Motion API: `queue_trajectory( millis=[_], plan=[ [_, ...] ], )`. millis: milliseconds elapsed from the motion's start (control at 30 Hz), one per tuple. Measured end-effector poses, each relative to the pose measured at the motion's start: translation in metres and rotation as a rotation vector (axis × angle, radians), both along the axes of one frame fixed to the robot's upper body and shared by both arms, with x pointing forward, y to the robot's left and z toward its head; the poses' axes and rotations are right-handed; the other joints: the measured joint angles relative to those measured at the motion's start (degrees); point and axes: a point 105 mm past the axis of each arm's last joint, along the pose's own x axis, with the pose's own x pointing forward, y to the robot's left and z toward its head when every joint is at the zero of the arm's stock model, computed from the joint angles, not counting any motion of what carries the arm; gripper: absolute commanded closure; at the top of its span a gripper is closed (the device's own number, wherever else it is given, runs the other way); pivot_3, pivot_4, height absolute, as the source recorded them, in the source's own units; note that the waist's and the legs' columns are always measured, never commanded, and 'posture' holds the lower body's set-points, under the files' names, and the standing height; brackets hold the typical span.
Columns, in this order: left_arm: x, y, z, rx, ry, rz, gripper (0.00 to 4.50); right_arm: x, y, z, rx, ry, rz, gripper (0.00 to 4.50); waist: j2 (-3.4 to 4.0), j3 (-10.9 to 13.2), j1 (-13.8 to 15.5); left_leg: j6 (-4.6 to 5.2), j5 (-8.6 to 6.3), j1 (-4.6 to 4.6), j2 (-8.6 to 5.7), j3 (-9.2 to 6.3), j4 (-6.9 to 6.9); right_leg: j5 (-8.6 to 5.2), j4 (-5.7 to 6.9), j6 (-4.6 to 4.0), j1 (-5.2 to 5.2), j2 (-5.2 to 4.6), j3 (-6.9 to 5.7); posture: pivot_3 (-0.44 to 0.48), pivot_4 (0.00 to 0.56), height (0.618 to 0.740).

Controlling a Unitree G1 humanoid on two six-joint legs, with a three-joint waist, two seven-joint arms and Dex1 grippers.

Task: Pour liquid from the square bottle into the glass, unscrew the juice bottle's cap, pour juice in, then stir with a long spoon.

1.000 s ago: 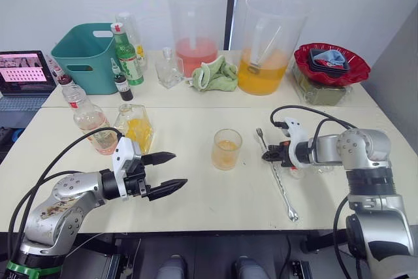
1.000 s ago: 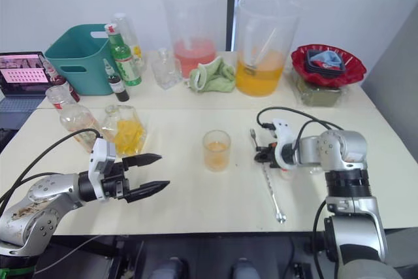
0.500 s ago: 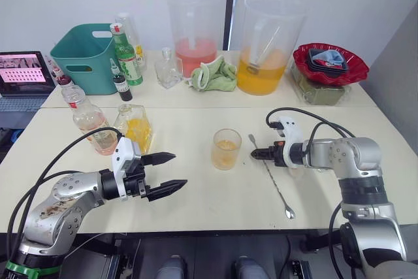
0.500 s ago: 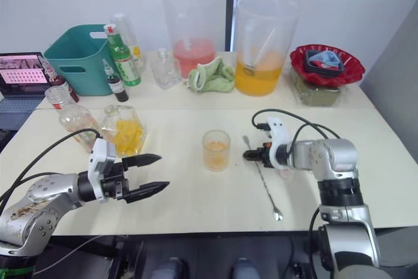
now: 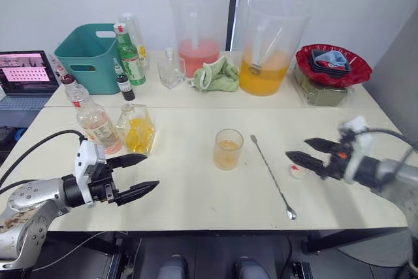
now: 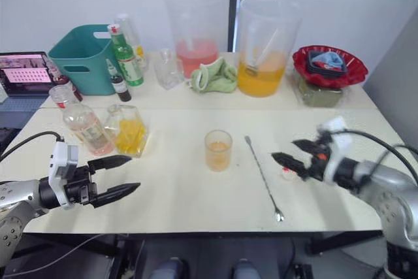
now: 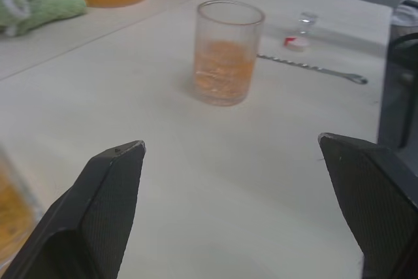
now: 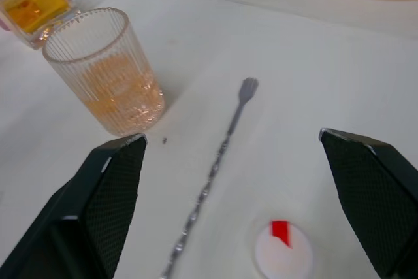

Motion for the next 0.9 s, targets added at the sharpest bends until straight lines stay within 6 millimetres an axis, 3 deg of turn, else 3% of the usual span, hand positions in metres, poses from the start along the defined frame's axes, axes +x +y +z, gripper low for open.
queue_trajectory(
  millis=[133, 400, 900],
  plan=[
    [0.002, 0.020, -0.015, 0.015, -0.005, 0.074, 0.00, -0.017, -0.026, -0.015, -0.024, -0.045, -0.026, 0.02, 0.00, 0.00, -0.10, 0.00, 0.00, 0.07, 0.03, 0.02, 0.00, 0.00, 0.05, -0.01, 0.02, 0.01, 0.01, 0.000, 0.150, 0.740],
    [0.002, 0.040, -0.032, 0.048, -0.022, 0.145, 0.00, -0.031, -0.064, -0.044, -0.081, -0.016, -0.098, 0.02, 0.00, 0.00, -0.18, 0.00, 0.00, 0.15, 0.03, 0.07, -0.01, 0.00, 0.05, -0.01, 0.07, 0.00, 0.04, 0.000, 0.150, 0.740],
    [0.004, 0.040, -0.036, 0.081, -0.030, 0.163, 0.00, -0.030, -0.072, -0.049, -0.098, -0.015, -0.085, 0.02, 0.00, -0.01, -0.13, -0.01, 0.00, 0.21, 0.03, 0.07, -0.01, 0.00, 0.08, -0.01, 0.12, -0.01, 0.06, 0.000, 0.150, 0.740]
  ],
)
